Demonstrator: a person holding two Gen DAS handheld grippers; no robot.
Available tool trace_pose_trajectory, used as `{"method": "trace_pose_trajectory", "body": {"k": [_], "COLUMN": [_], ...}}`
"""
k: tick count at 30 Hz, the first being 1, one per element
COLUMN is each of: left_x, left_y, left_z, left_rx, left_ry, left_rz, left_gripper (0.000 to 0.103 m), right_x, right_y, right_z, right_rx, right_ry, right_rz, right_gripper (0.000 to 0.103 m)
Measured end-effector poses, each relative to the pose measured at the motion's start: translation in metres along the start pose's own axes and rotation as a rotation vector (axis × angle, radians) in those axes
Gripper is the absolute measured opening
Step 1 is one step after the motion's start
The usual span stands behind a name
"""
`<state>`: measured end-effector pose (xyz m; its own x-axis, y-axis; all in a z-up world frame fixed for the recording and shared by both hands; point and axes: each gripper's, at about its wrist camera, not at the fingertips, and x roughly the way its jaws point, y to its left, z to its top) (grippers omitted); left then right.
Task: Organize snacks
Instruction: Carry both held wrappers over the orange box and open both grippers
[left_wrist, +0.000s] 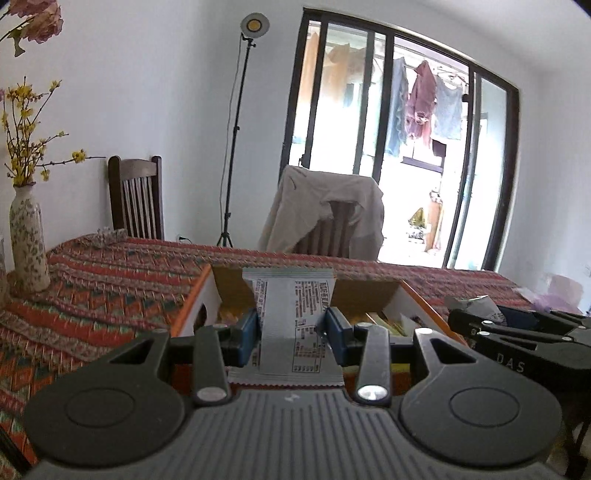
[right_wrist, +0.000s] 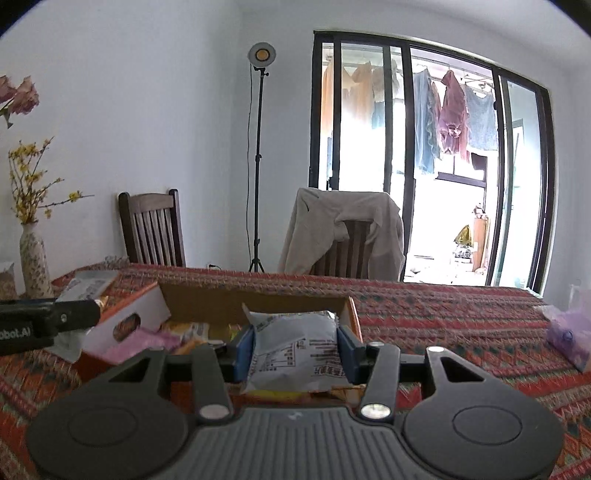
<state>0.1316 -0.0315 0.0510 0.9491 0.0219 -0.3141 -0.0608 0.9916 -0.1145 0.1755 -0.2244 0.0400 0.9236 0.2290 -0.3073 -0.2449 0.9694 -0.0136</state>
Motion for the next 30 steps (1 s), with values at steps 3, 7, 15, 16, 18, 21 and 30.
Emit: {"method": "trace_pose_trajectory", "body": {"k": [3,7,15,16,18,21,30], "left_x": [0.017,0.044,0.088,0.092,0.101,0.111,0.117], "left_y": [0.004,0.008,0.019,0.021,0.024,0.028,0.039], "left_z": [0.01,0.021,0.024,0.022,0.016,0.008,0.001], "left_rx": [-0.006,-0.031,-0.062,-0.064,-0.057,-0.052,-0.086], "left_ry": [0.0,0.001,-0.019,-0.022,-0.009,0.016,0.028], "left_rz": [0.018,0.04,0.097,0.101,0.11,0.09,0.04], "left_gripper": [0.04,0.04,0.04,0.04,0.04,0.04,0.069], "right_x": [0.02,0.045,0.093,0.098,0.106,0.11,0.114], "right_y": [0.003,0.004,-0.001,-0.002,-0.002,0.001,0.0], "right_z": [0.011,0.021,0.021,0.017,0.008,0.001,-0.008], "right_rx": [0.012,0.038,0.102,0.112,0.11,0.09,0.096], "right_ry": [-0.002,0.0,0.014,0.017,0.029,0.046,0.067], "right_rz": [0.006,0.012,0.007,0.012,0.014,0.011,0.037], "right_gripper": [0.047,0.047,0.047,0.047,0.047,0.047,0.066]}}
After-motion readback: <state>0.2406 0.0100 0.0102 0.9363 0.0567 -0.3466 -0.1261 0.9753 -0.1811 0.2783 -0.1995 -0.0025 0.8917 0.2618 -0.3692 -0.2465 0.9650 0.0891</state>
